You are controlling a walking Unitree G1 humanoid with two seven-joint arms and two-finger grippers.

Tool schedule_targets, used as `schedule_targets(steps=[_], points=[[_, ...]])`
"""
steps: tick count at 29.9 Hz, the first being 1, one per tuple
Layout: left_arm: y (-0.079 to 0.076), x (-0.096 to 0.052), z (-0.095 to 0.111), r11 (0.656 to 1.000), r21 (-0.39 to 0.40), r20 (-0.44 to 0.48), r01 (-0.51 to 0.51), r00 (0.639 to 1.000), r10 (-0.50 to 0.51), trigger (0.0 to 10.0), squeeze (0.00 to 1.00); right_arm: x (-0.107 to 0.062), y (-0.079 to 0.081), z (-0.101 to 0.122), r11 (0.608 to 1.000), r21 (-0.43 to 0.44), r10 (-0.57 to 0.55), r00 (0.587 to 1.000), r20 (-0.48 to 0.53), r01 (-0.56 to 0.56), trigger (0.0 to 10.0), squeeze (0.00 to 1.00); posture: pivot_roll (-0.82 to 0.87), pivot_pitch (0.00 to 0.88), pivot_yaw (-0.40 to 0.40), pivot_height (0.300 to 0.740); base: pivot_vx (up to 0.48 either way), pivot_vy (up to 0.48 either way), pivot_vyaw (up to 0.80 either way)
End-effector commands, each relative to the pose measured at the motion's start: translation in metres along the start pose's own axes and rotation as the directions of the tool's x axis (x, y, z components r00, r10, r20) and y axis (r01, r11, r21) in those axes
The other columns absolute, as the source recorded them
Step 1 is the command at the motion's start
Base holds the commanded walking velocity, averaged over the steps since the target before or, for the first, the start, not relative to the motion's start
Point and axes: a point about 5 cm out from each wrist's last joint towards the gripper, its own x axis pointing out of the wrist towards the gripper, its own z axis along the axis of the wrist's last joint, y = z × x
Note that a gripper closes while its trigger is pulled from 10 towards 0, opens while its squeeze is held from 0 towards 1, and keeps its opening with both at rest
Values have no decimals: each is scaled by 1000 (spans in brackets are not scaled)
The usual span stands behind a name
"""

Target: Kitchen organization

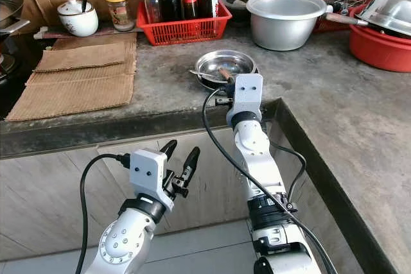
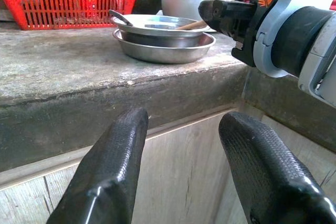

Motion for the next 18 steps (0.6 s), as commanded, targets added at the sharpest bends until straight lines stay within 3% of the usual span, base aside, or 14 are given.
schedule_targets(steps=[1, 10, 18], points=[[1, 0, 2, 1000, 5, 7, -7, 1000, 7, 10000, 0, 4, -1, 6, 1000, -3, 0, 1000, 25, 0, 0, 0, 101, 101, -31, 740, 0, 0, 0], [3, 0, 2, 1000, 10, 9, -12, 1000, 12, 10000, 0, 5, 1, 14, 1000, 5, 0, 999, 49, -1, 0, 0, 107, 104, -22, 740, 0, 0, 0], [5, 2, -2, 1000, -4, -47, -23, 999, 23, 10000, 0, 0, 2, 43, 995, 93, 7, 988, 154, -22, 0, 0, 120, 107, -30, 740, 0, 0, 0]])
